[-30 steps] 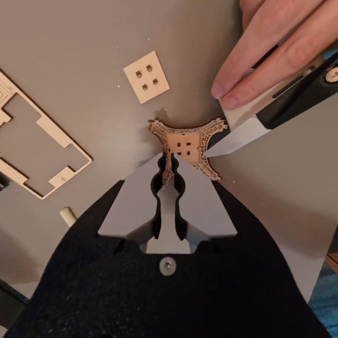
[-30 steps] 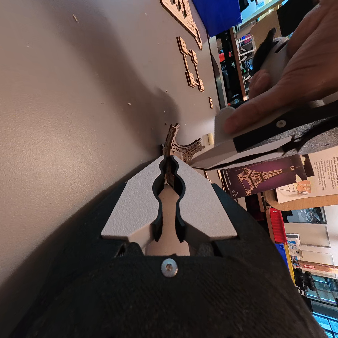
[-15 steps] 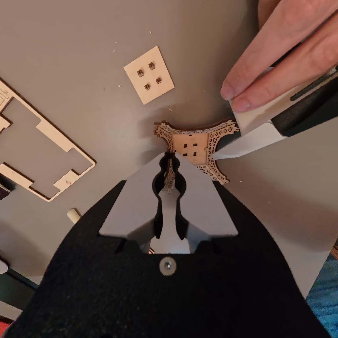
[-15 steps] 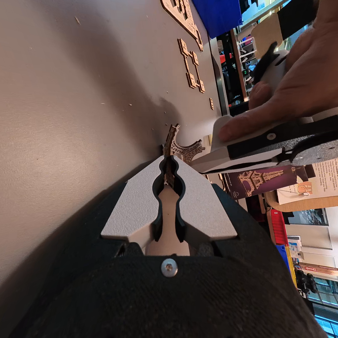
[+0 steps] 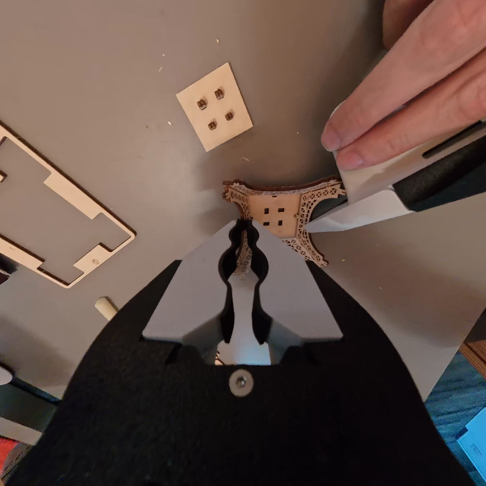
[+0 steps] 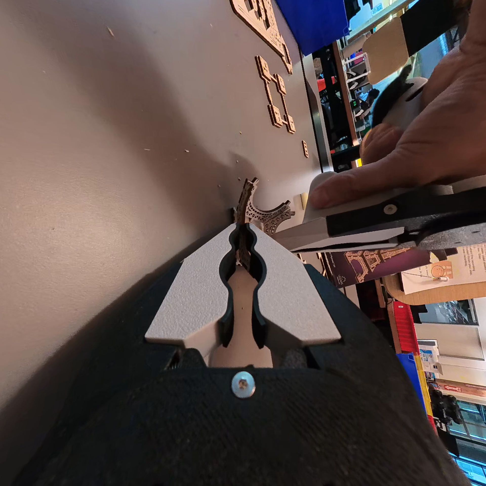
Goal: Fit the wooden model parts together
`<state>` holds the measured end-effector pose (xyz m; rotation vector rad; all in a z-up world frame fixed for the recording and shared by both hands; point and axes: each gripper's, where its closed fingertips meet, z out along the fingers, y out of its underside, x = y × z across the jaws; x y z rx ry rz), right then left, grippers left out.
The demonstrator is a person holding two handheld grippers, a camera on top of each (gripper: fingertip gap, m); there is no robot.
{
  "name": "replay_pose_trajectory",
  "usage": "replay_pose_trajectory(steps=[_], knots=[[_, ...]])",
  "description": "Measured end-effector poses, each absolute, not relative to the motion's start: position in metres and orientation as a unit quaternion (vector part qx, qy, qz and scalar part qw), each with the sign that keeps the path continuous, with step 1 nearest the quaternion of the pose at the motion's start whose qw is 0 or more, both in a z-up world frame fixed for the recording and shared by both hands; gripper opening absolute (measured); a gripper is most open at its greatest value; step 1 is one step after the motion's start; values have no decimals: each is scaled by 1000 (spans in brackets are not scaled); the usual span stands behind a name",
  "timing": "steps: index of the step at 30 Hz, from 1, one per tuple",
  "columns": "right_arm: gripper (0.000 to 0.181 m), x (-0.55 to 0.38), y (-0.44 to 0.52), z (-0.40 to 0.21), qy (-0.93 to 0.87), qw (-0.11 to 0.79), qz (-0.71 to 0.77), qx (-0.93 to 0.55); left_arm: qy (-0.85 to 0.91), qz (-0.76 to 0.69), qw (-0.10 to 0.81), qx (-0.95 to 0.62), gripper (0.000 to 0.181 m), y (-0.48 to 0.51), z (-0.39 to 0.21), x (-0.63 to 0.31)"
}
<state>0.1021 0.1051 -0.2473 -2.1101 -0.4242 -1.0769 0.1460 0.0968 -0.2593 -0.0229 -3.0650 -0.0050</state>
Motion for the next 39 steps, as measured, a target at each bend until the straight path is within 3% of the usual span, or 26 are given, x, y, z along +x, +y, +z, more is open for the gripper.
replay_pose_trajectory(steps=[1,5,7,10,14,17,23,32,39], knots=[[1,102,105,-247,-165,359,-418,-818,-999,3,36,-9,1,97,-259,146],[1,103,106,-247,-161,358,-422,-817,-999,16,18,-24,2,96,-258,145],[1,101,108,-247,-162,361,-418,-818,-998,35,-32,-38,12,96,-250,151],[1,100,110,-246,-167,357,-427,-814,-989,117,-81,49,17,92,-214,161],[10,92,107,-231,-195,371,-439,-794,-962,163,-57,212,15,114,-199,147],[14,91,86,-223,-190,385,-400,-810,-949,149,-38,275,26,129,-217,127],[14,88,57,-239,-159,399,-280,-859,-925,164,31,342,22,128,-244,115],[16,103,28,-225,-119,377,-296,-870,-913,187,-45,358,21,145,-241,135],[12,117,35,-248,-107,339,-305,-883,-891,262,-36,370,21,144,-235,116]])
